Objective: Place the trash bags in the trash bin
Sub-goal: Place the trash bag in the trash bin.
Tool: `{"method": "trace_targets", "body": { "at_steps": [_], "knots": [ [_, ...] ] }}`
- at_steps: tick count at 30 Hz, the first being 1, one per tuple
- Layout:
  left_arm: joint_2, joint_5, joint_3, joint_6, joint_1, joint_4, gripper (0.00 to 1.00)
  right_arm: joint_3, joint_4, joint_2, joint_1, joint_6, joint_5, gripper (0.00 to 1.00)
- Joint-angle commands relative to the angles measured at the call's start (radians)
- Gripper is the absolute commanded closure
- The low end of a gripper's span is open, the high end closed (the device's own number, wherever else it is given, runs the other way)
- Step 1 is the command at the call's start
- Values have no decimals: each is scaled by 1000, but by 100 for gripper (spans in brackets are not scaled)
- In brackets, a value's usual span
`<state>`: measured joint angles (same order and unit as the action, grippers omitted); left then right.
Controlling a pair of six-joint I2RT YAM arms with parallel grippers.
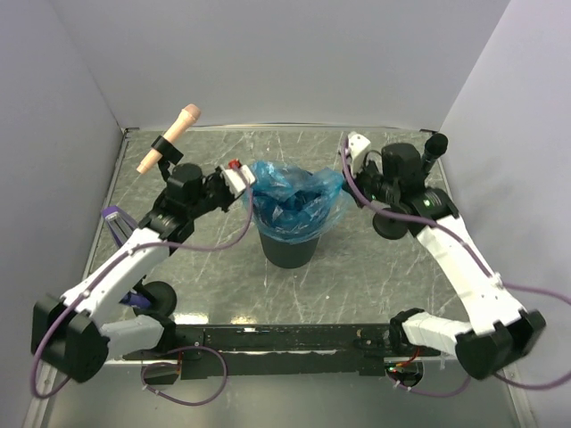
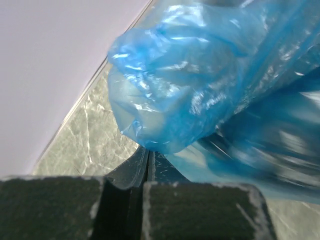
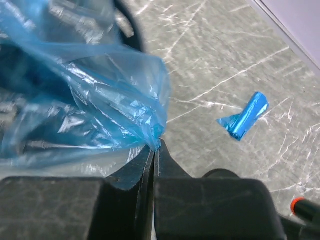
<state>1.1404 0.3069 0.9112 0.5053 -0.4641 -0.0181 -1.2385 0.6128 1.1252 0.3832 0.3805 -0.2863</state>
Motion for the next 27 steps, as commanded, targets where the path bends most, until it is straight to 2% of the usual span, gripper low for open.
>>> {"method": "trace_targets", "body": {
  "at_steps": [1, 5, 10, 15, 18, 22, 27],
  "knots": [
    [100, -35, 96, -83, 19, 58, 99, -88, -50, 103, -52, -29, -28, 100],
    [200, -19, 162, -158, 35, 60, 99, -142, -58, 192, -89, -61, -60, 100],
    [309, 63, 271, -224, 47, -34, 99, -185, -54, 274, -139, -138, -164, 100],
    [297, 210, 258, -316, 68, 9, 99, -202, -53, 278, -142, -173, -283, 100],
    [260, 314, 268, -346, 90, -22, 99, -213, -35, 249, -142, -175, -327, 98],
    [231, 273, 290, -344, 96, -100, 97, -210, -21, 234, -145, -178, -304, 98],
    [285, 239, 351, -373, 136, -143, 91, -208, -38, 263, -176, -230, -342, 100]
  ]
}}
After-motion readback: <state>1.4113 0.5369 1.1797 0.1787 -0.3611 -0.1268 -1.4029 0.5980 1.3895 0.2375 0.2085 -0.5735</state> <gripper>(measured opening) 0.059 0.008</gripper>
